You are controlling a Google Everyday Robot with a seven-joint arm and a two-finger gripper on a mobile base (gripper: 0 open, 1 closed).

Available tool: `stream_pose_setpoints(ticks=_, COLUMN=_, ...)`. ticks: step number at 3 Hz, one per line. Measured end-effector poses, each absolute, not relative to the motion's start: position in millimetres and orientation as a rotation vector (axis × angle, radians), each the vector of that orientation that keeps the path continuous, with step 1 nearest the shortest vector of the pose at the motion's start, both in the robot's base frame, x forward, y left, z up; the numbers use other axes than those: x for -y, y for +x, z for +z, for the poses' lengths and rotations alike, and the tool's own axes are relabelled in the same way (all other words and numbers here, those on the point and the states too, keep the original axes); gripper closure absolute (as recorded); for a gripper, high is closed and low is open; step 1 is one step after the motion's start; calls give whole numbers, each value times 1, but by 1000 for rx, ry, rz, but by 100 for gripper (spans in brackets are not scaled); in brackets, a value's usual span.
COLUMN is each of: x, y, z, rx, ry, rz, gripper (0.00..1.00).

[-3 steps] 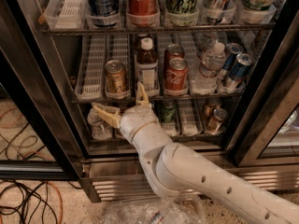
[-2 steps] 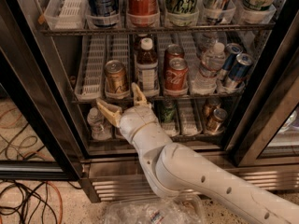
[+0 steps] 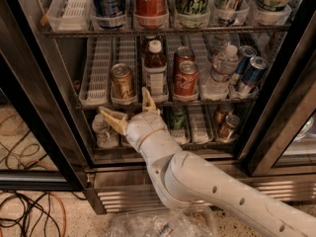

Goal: Pick orange can from middle shelf of fridge

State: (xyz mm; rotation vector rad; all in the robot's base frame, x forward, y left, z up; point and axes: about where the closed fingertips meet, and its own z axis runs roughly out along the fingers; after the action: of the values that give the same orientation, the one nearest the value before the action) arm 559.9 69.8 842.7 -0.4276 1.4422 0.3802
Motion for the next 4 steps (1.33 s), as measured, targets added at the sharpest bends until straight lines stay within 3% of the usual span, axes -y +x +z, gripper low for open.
stream_pose_setpoints(ticks=1, x=-70, y=560, z=843, rx=-1442, ry=-429, rz=380, gripper=37)
stream_pose_setpoints(ticks=3, x=-70, y=571, z=841, rx=-1445, ry=-444, rz=369, gripper=31)
stream_pose_setpoints(ticks=4, x=-69, y=584, z=841, rx=-1446, ry=-448, rz=364, gripper=33)
